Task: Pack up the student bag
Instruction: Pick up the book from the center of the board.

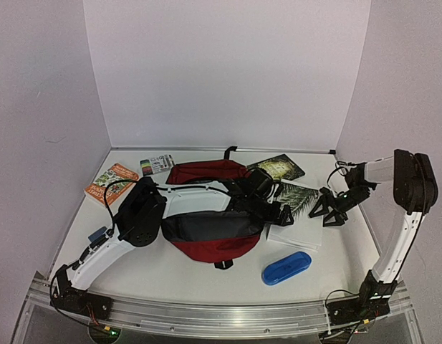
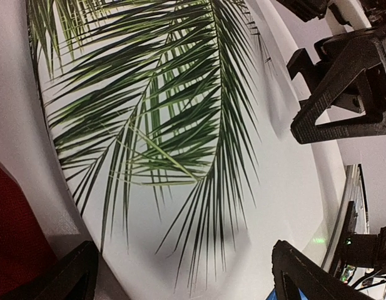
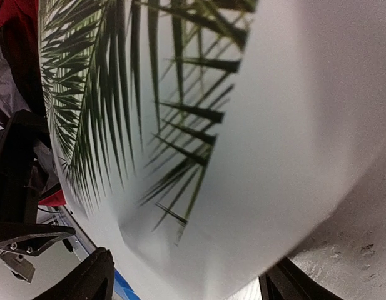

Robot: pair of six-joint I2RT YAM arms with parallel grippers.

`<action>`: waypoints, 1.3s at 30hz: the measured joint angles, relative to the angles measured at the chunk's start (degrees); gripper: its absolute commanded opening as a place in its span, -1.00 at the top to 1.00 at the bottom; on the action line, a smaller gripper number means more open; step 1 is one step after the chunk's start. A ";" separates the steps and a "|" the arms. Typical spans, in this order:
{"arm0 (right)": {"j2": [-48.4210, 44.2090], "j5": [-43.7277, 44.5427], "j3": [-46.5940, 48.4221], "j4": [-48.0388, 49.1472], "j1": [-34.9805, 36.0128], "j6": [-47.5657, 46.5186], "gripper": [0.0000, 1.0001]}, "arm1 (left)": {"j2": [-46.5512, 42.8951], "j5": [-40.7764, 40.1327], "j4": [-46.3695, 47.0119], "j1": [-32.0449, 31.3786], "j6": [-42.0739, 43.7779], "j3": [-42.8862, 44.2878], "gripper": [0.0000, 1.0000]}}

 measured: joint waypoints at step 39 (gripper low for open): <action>-4.35 -4.26 7.55 3.36 22.58 7.91 -0.71 | -42.13 -16.94 4.48 1.08 -1.59 -49.33 -1.00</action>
